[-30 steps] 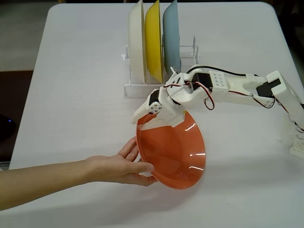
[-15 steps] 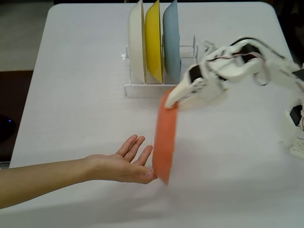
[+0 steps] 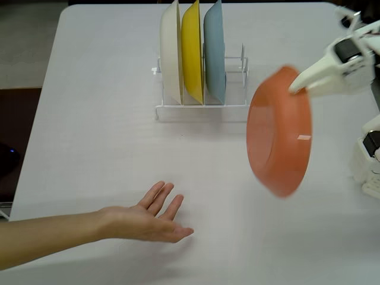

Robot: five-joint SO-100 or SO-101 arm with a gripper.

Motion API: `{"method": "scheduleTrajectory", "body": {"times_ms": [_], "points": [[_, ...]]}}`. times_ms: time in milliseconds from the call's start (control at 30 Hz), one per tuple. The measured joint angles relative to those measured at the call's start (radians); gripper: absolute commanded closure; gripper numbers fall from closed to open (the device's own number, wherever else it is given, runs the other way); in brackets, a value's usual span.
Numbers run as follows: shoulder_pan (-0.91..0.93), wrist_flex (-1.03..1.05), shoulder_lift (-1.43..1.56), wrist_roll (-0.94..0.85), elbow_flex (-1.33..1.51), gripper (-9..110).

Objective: Can you put the plate away?

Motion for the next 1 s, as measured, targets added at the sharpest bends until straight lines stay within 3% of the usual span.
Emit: {"method": "scheduleTrajectory", "body": {"times_ms": [300, 633, 1000], "points": [[0.261, -0.124, 0.074, -0.482, 0.106, 102], [0.374, -0.170, 0.074, -0.692, 0.161, 102], [0.457, -0.261, 0.003, -0.793, 0.156, 102]]}}
